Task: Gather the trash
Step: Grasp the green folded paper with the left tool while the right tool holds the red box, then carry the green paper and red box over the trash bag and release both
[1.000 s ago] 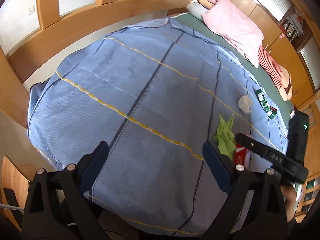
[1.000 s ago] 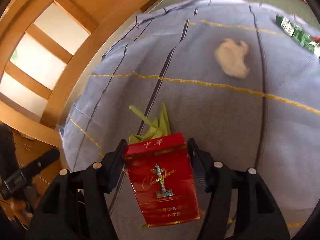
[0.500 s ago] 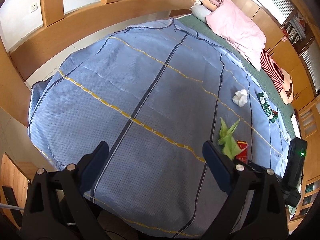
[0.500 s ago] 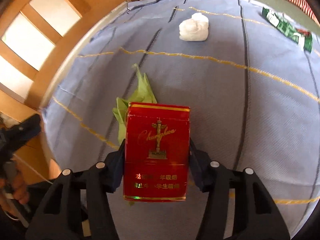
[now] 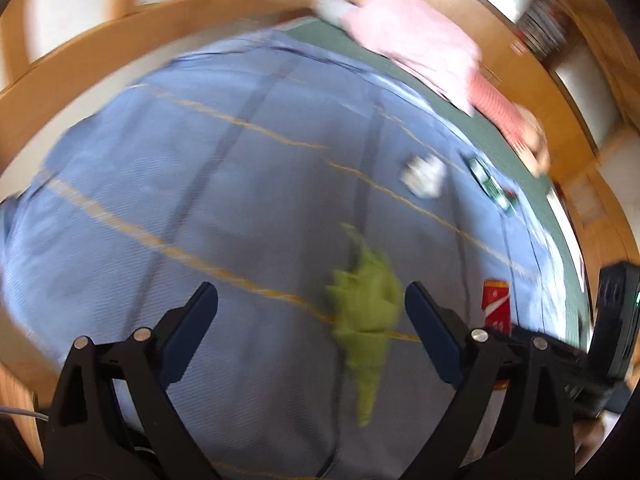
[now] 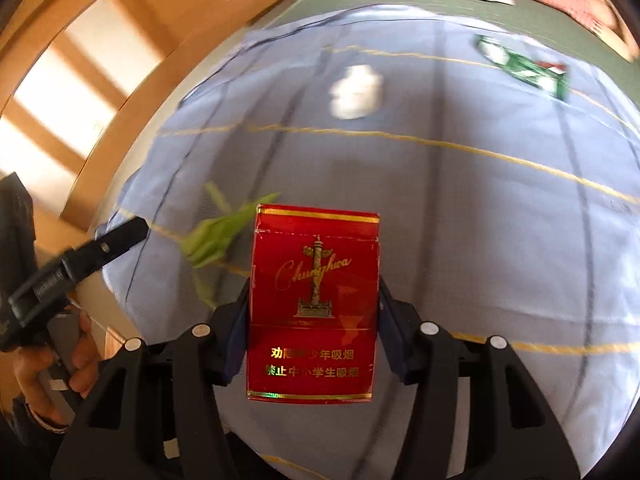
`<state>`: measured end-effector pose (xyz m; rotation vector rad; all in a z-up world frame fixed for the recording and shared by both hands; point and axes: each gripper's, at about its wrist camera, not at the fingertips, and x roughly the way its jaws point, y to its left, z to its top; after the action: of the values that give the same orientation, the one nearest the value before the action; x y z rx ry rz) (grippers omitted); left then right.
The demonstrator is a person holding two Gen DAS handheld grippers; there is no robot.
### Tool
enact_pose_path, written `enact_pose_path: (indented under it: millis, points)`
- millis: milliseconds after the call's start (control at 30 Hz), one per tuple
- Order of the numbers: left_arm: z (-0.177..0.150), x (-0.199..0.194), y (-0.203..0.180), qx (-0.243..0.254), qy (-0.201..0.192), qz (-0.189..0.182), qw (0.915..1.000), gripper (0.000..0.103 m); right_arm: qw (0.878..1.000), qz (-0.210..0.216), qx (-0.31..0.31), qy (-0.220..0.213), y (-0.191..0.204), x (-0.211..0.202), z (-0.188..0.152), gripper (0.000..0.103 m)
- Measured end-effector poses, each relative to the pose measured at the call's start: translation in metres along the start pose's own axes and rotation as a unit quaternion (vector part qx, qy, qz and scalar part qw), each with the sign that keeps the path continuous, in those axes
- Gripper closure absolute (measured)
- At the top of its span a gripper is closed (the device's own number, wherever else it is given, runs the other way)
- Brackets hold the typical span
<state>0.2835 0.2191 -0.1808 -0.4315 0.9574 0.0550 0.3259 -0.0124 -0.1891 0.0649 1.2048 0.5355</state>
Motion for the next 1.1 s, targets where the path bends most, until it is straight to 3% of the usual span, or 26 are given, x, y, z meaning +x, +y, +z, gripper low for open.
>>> enact_pose_path:
  millis: [133, 167, 200, 267, 367, 467, 633, 767, 1100]
  points:
    - [-0.012, 0.028, -0.031, 0.078, 0.023, 0.020, 0.9965, 0.011, 0.999, -0.007, 0.032, -0.004, -0.021, -0.018, -0.017, 0.047]
    - [-0.015, 0.035, -0.035, 0.091, 0.029, 0.029, 0.9950, 0.023, 0.999, -0.009, 0.035, -0.006, -0.023, -0.023, -0.021, 0.047]
    - [-0.018, 0.043, -0.036, 0.099, 0.038, 0.036, 0.9938, 0.042, 0.999, -0.013, 0.036, -0.008, -0.024, -0.026, -0.025, 0.047]
    - [-0.021, 0.056, -0.035, 0.101, 0.055, 0.041, 0.9925, 0.061, 0.999, -0.023, 0.033, -0.018, -0.023, -0.036, -0.034, 0.047]
    - [-0.023, 0.054, -0.033, 0.118, 0.035, 0.061, 0.9905, 0.083, 0.998, -0.040, 0.026, -0.040, -0.019, -0.055, -0.050, 0.047]
    - [-0.026, 0.037, -0.036, 0.133, 0.006, 0.074, 0.9883, 0.091, 0.995, -0.062, 0.028, -0.071, -0.018, -0.075, -0.062, 0.047]
    - [-0.036, -0.026, -0.056, 0.183, -0.082, 0.097, 0.9749, 0.092, 0.990, -0.075, 0.038, -0.117, -0.022, -0.110, -0.085, 0.047]
    - [-0.048, -0.072, -0.071, 0.186, -0.127, 0.090, 0.9702, 0.092, 0.986, -0.075, 0.047, -0.139, -0.028, -0.137, -0.109, 0.047]
    - [-0.111, -0.157, -0.128, 0.230, -0.168, 0.052, 0.9572, 0.092, 0.974, -0.105, 0.037, -0.195, -0.025, -0.210, -0.170, 0.047]
